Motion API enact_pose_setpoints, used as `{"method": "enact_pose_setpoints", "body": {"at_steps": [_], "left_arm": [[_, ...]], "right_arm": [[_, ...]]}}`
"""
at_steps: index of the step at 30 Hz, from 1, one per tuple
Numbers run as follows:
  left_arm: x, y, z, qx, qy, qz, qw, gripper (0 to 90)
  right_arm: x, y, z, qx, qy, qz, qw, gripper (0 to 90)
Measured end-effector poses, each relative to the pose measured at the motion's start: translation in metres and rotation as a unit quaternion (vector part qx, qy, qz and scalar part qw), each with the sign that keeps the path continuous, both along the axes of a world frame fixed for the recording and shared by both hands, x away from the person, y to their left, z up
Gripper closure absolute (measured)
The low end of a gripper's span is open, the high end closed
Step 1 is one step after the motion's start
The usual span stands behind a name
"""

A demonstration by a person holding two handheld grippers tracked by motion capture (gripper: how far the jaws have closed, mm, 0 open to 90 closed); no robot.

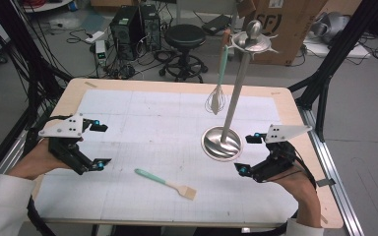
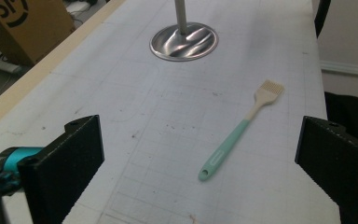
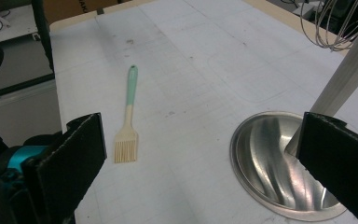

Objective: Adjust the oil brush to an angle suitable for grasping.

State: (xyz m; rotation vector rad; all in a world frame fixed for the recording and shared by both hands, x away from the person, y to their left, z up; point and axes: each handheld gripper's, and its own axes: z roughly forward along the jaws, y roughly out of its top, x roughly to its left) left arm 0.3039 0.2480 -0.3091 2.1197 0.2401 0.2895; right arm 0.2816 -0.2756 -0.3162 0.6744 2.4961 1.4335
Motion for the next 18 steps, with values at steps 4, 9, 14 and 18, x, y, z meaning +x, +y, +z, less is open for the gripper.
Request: {"method": "enact_pose_setpoints", "body": {"at_steps": [4, 9, 14, 18], "left_arm": [[0.004, -0.01, 0.008, 0.018, 0.001, -0.018, 0.9997, 1.7], [0.008, -0.025, 0.013, 0.045, 0.0, -0.043, 0.9981, 2.5], [0.012, -0.038, 0.011, 0.058, 0.005, -0.054, 0.9968, 2.5], [0.015, -0.043, 0.006, 0.071, 0.009, -0.058, 0.9957, 2.5]], "right_arm": [[0.0, 0.001, 0.0, -0.001, -0.003, 0.002, 1.0, 0.3], [-0.001, -0.001, 0.001, 0.005, -0.007, 0.004, 1.0, 0.2], [-0.002, -0.001, 0.002, 0.005, -0.008, 0.006, 0.9999, 0.2], [-0.002, -0.001, 0.002, 0.006, -0.009, 0.007, 0.9999, 0.2]]}}
